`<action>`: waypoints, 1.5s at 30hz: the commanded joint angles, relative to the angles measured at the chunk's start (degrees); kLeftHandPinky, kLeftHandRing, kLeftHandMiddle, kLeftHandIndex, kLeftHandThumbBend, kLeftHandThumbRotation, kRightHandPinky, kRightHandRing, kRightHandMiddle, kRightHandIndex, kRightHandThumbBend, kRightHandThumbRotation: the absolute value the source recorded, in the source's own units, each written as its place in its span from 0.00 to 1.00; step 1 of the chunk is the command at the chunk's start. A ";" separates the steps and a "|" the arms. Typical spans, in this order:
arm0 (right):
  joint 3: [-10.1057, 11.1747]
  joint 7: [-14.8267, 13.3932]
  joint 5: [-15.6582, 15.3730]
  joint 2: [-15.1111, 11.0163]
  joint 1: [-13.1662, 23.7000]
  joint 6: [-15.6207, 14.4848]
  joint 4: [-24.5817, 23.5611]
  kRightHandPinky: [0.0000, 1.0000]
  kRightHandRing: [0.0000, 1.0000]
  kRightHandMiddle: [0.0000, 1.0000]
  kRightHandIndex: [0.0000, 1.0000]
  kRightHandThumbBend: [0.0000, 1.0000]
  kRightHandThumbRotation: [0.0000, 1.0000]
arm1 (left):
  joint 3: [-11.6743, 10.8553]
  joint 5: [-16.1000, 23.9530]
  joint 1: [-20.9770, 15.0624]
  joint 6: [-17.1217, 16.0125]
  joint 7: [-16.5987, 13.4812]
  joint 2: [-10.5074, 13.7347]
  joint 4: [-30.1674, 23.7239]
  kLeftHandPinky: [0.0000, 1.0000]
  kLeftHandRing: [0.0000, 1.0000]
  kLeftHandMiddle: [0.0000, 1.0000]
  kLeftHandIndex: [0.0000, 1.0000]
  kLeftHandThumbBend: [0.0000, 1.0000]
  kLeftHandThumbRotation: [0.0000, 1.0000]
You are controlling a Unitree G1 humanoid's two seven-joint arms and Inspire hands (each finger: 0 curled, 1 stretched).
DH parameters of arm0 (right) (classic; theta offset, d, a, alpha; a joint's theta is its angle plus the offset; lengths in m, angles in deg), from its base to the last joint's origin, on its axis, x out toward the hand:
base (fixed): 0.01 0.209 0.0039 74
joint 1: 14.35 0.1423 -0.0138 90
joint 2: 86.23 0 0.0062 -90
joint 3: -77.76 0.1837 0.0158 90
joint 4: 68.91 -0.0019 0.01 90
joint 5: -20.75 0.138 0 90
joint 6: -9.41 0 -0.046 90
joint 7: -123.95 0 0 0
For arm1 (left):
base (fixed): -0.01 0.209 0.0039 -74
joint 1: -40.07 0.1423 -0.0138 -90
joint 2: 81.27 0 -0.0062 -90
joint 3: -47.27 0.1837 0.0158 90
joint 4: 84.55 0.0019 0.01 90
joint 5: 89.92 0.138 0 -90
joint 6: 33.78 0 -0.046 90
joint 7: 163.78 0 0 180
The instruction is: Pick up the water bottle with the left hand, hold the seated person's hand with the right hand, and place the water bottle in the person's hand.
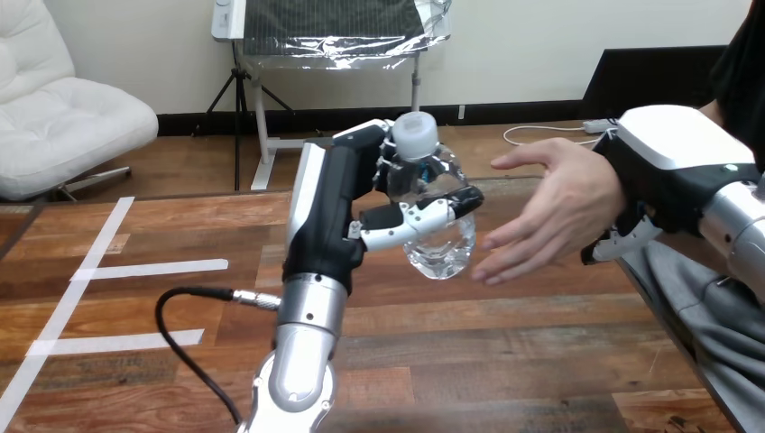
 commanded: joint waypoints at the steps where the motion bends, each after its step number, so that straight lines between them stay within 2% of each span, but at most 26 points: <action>1: 2.68 0.16 0.10 0.67 2.41 0.13 -6.33 0.16 0.23 0.32 0.35 0.83 0.00 | 0.92 -0.71 -6.11 -0.51 -1.42 -5.88 -0.06 0.40 0.40 0.41 0.47 0.66 0.00; 20: 3.44 -0.11 0.85 0.51 0.71 1.23 -9.27 0.15 0.22 0.31 0.34 0.79 0.00 | 4.67 -0.62 -8.26 1.28 -3.41 -7.79 2.20 0.41 0.40 0.43 0.48 0.63 0.00; 45: 4.15 -0.03 1.83 0.12 -0.50 2.50 -10.24 0.16 0.23 0.32 0.34 0.78 0.00 | 9.68 -0.88 -11.13 1.13 -5.31 -10.39 5.97 0.41 0.40 0.43 0.49 0.60 0.00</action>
